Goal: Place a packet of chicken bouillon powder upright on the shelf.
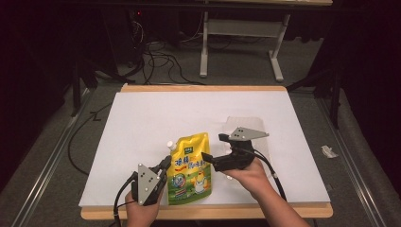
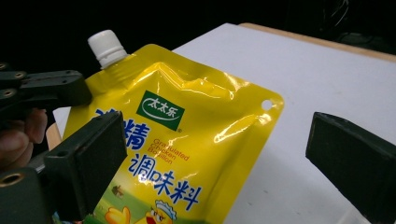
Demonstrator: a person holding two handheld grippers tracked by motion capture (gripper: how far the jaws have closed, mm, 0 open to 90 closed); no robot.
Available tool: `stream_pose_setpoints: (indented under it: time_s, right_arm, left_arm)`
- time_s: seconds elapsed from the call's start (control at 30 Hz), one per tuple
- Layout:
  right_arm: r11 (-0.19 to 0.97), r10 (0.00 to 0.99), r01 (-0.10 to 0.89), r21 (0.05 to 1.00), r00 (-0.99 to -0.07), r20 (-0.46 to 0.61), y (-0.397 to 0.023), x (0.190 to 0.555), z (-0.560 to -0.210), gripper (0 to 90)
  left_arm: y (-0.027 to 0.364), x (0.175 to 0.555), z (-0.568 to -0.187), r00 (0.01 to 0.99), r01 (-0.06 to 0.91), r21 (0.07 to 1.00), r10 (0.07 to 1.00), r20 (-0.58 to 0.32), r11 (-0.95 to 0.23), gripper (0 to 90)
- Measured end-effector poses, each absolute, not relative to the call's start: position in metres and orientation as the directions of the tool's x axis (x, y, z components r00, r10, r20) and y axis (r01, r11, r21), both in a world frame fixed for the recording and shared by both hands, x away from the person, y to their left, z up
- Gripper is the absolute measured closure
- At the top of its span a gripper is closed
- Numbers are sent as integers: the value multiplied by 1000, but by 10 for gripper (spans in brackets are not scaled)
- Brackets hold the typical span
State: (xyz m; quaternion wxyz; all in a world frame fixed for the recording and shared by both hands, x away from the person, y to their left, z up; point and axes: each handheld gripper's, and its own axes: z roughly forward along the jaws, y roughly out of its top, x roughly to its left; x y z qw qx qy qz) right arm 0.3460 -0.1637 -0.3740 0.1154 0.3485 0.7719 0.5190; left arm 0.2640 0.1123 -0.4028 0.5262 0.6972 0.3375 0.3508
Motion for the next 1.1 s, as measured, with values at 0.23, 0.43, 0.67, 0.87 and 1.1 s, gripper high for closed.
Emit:
stream_pose_setpoints:
  time_s: [0.23,0.43,0.67,0.87,1.1]
  right_arm:
    - [238,647,461,855,-731,215,-150,359,-379,56]
    - [243,626,498,833,-736,258,-142,369,-386,74]
    - [238,598,532,813,-740,309,-138,372,-388,130]
    - [224,632,492,841,-730,259,-146,365,-379,406]
    - [194,690,402,895,-704,166,-162,353,-365,836]
  left_arm:
    - [112,254,-402,530,79,971,834,152,-227,900]
    - [112,250,-401,532,65,972,832,159,-228,900]
    - [114,254,-402,529,79,972,836,146,-219,900]
    - [116,263,-403,532,122,976,842,89,-181,900]
    - [117,284,-400,526,159,974,849,56,-162,900]
